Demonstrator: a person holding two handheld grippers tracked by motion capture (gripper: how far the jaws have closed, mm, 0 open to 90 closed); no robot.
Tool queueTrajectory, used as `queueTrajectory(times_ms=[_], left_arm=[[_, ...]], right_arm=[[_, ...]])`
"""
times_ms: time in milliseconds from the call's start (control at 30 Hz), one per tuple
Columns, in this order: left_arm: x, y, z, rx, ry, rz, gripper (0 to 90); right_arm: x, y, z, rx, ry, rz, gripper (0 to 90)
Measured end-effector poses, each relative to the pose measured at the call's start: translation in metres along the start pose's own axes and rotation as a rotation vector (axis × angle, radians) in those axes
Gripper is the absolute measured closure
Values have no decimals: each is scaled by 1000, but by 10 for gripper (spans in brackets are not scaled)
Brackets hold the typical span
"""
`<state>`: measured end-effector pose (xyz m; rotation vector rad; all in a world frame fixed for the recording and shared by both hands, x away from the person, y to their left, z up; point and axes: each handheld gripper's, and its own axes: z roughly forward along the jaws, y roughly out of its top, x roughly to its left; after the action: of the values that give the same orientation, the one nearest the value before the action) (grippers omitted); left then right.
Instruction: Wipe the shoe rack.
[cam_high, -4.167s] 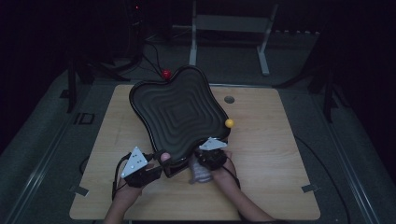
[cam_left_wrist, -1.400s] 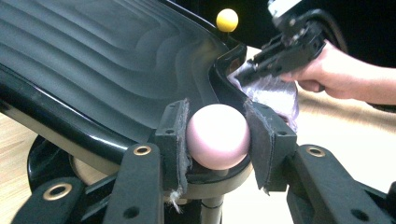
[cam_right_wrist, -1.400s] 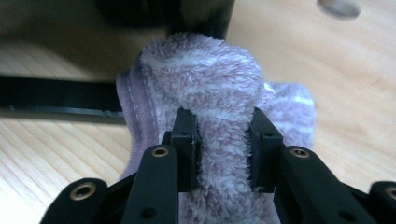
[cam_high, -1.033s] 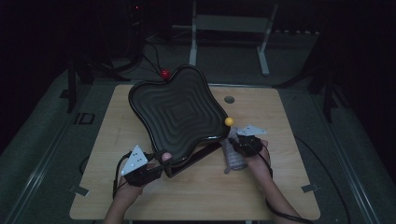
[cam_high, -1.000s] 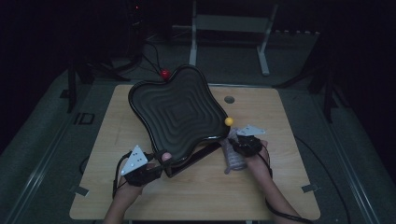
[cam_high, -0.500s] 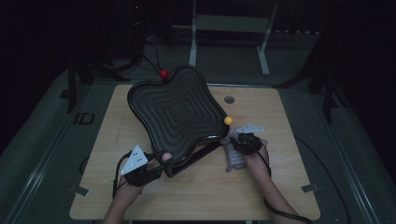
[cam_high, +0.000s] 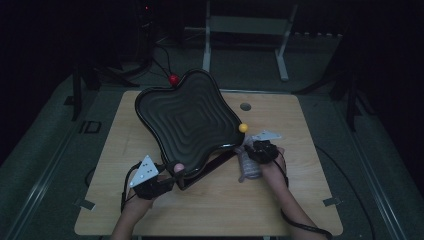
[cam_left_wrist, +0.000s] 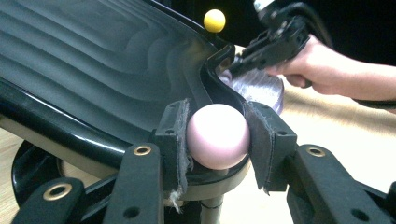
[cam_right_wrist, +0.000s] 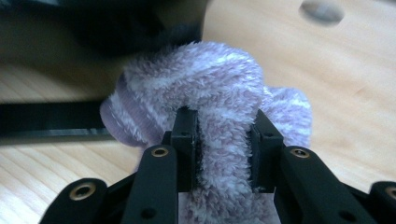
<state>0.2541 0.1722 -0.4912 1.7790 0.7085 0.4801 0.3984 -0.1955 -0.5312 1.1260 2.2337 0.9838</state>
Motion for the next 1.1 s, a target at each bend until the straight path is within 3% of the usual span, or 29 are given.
queueTrajectory(times_ms=[100,200,267,400,500,667,833,900,1100], left_arm=[[0,0,0,-4,3,-3,601],[-1,0,0,-1,7,-2,600],[-1,0,0,-2,9,-2,600],[-3,0,1,0,18,2,599],[-3,0,1,0,17,2,599],[-2,1,0,2,14,-1,599],[-2,1,0,9,17,3,600],[-2,1,-1,8,21,4,600],[-3,1,-1,13,41,15,599]], right_arm=[[1,-4,8,39,10,-2,687],[10,-5,0,25,15,-8,689],[23,-8,-6,13,50,-29,689],[68,-18,-15,20,133,-147,690],[104,-21,-26,-17,265,-196,690],[158,-19,-32,-75,413,-329,689],[185,-4,-22,-149,479,-301,682],[193,0,-19,-171,466,-305,650],[196,5,-4,-183,477,-288,640]])
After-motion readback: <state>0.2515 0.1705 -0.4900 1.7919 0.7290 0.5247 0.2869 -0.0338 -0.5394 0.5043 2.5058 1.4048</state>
